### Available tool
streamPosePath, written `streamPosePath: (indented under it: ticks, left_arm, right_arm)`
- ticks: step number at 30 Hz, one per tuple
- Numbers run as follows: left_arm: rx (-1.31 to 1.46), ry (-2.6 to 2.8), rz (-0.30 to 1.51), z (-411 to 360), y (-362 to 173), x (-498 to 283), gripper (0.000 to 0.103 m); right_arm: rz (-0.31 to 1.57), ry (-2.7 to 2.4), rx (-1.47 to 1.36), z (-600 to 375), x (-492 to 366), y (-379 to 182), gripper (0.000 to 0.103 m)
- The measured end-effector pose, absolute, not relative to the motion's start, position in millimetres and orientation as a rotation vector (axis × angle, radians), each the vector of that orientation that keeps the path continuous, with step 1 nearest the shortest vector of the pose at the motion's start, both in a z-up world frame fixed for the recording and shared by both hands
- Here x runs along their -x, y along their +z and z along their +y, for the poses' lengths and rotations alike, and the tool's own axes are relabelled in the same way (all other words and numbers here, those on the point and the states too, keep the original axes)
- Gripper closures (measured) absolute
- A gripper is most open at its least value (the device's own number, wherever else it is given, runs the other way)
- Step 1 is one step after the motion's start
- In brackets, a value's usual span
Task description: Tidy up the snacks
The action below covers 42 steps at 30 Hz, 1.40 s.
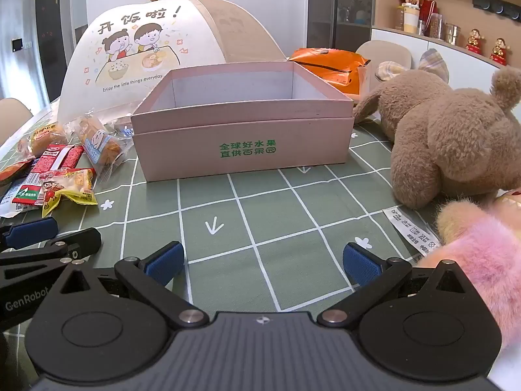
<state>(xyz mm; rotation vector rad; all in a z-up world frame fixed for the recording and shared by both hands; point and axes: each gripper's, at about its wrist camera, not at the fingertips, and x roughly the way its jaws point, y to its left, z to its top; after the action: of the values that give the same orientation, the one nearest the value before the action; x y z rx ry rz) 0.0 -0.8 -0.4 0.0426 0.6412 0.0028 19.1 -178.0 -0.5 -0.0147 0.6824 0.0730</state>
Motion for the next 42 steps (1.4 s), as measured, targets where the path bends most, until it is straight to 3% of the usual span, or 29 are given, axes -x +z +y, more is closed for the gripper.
streamPosePath:
  ticks: [42]
  left_arm:
    - [-0.022,-0.004,0.641,-0.3,0.0,0.1,0.044]
  right_arm:
    - [0.682,0.072,0.017,-178.0,-18.8,-0.1,0.000]
